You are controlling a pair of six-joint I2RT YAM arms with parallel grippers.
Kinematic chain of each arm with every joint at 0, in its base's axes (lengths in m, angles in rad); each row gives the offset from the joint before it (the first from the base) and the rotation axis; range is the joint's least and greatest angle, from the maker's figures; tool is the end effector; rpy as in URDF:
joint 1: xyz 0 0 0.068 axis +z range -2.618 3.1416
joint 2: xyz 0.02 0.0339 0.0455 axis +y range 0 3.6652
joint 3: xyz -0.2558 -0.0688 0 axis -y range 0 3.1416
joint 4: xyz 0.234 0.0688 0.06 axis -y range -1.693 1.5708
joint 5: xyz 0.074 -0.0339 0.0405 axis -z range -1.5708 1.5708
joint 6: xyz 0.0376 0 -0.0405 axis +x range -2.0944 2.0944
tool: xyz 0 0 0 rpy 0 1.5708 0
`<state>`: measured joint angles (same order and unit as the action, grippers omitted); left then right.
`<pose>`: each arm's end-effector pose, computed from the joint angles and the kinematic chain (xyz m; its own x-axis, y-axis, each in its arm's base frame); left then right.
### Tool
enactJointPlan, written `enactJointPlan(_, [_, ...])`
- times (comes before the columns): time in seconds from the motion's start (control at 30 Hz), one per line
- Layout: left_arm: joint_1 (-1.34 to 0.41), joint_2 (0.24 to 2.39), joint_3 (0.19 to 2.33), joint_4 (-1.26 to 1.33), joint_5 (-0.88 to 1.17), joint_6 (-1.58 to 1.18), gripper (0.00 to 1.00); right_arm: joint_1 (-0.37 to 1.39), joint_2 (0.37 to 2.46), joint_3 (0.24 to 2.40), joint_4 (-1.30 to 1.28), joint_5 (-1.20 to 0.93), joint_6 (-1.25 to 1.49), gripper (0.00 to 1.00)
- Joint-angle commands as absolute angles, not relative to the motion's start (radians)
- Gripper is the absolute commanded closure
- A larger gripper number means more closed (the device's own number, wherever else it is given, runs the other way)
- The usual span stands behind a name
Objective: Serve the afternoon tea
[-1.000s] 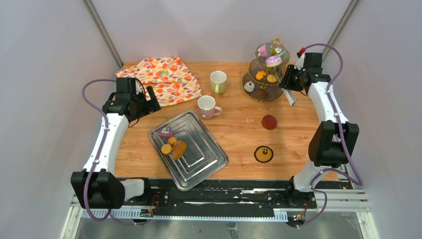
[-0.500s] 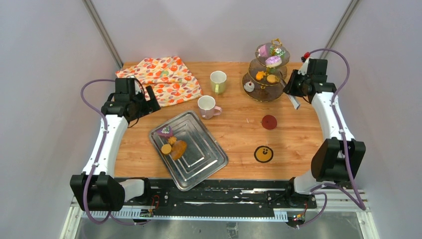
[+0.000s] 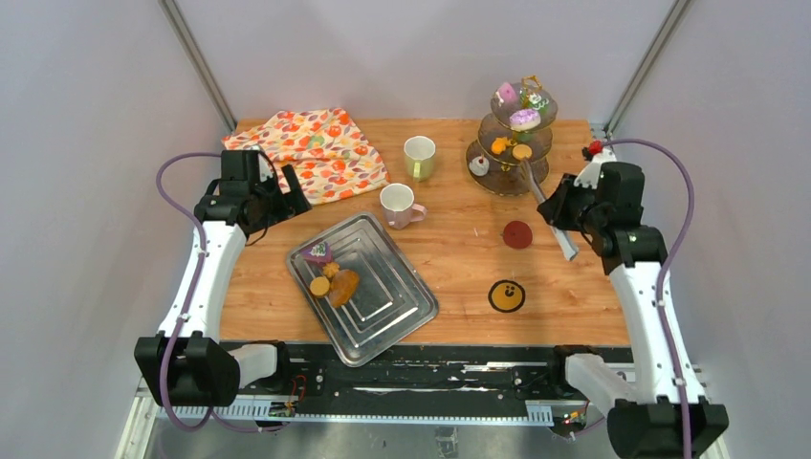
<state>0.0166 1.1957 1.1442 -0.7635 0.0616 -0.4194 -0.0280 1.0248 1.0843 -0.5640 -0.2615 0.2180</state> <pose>0.2396 0.0017 0.3182 -0.6750 -0.4177 -0.6082 -0.2729 0.9072 -0.3202 0.2140 0.0037 0.3526 -0.5148 0.2234 -0.8277 -0.0900 0.9460 0.3113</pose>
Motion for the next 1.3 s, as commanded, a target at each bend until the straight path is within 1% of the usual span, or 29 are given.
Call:
enactJointPlan(0.0, [0.022, 1.189, 1.145, -0.743, 0.079, -0.424, 0.00, 0.154, 0.934, 1.064, -0.633, -0.270, 0.213, 0.90])
enactJointPlan(0.13, [0.023, 1.193, 1.148, -0.742, 0.077, -0.434, 0.00, 0.484, 0.950, 1.049, -0.631, -0.191, 0.237, 0.88])
enactJointPlan(0.27, [0.023, 1.194, 1.137, -0.737, 0.086, -0.458, 0.00, 0.822, 1.056, 1.059, -0.560, -0.081, 0.236, 0.84])
enactJointPlan(0.37, [0.023, 1.186, 1.133, -0.742, 0.078, -0.455, 0.00, 0.991, 1.185, 1.100, -0.503, -0.015, 0.204, 0.80])
enactJointPlan(0.43, [0.023, 1.181, 1.135, -0.752, 0.065, -0.448, 0.00, 1.055, 1.282, 1.141, -0.471, 0.016, 0.181, 0.78])
enactJointPlan(0.57, [0.024, 1.164, 1.142, -0.772, 0.037, -0.436, 0.00, 1.106, 1.483, 1.257, -0.445, 0.028, 0.170, 0.73])
enactJointPlan(0.73, [0.055, 1.155, 1.149, -0.784, 0.057, -0.443, 0.01, 1.123, 1.626, 1.344, -0.383, 0.019, 0.153, 0.70])
enactJointPlan(0.97, [0.073, 1.149, 1.154, -0.795, 0.055, -0.429, 0.01, 1.124, 1.742, 1.423, -0.351, 0.006, 0.162, 0.66])
enactJointPlan(1.27, [0.077, 1.153, 1.149, -0.795, 0.052, -0.421, 0.01, 1.123, 1.826, 1.470, -0.334, 0.023, 0.193, 0.63])
